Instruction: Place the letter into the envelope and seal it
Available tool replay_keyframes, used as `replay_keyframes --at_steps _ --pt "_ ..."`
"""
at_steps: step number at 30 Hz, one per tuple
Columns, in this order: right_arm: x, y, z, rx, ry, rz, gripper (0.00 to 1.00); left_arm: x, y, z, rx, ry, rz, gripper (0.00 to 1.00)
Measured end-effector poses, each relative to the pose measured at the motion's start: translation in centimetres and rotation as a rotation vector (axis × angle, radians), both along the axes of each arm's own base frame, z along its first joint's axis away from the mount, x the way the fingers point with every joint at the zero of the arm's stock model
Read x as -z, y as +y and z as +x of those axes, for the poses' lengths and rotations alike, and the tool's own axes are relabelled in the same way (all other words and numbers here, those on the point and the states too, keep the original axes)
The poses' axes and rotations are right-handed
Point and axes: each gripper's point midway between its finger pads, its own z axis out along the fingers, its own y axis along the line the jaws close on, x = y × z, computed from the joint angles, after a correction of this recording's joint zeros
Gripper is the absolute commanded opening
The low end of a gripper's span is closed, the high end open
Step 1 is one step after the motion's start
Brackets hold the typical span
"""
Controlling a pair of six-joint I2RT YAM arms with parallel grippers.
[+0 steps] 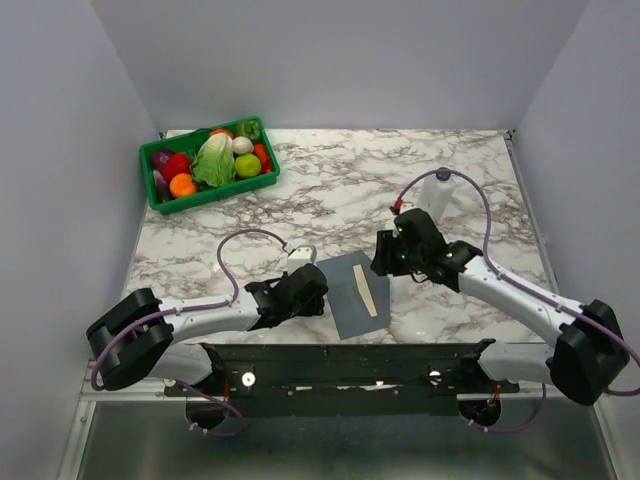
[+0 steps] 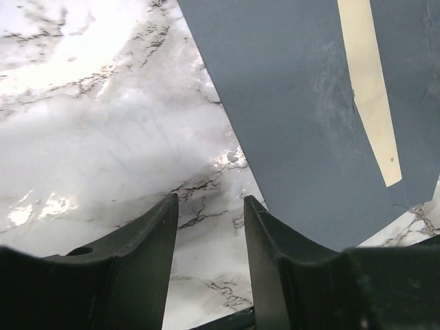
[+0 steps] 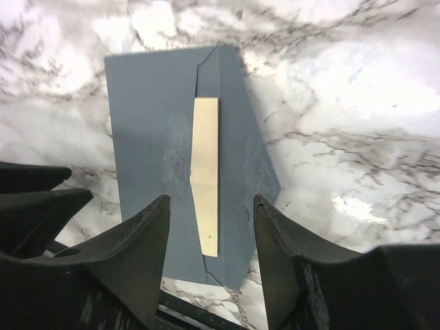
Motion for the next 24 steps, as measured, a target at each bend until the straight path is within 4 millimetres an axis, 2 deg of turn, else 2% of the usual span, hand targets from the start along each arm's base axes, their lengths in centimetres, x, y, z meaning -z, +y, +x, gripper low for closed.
replay_keyframes --at_steps 2,5,7,11,14,19,24 --pt "-1.4 -1.0 0.6 0.039 -0.046 0.018 0.61 -0.4 0.3 0.1 -0.006 -0.012 0.003 0.58" --pt "-3.4 -3.7 1.7 0.13 -0.113 0.057 0.63 -0.9 0.6 0.2 -0.01 -0.025 0.004 0.61" --pt "-4.0 -7.7 3.2 0.265 -0.147 0.072 0.64 -1.1 0.8 0.2 -0.012 -0.032 0.008 0.62" --pt "-4.3 -12.8 4.3 0.433 -0.176 0.091 0.66 -1.1 1.0 0.2 -0.006 -0.036 0.017 0.65" --pt "-3.8 -14.2 5.2 0.475 -0.163 0.1 0.68 -1.1 1.1 0.2 -0.001 -0.037 0.025 0.67" --pt "-1.1 -15.9 6.6 0.52 -0.082 0.105 0.72 -1.0 1.2 0.2 0.003 -0.039 0.03 0.7" --pt "0.2 -17.5 8.2 0.548 -0.055 0.12 0.73 -0.8 1.4 0.2 0.005 -0.04 0.036 0.74"
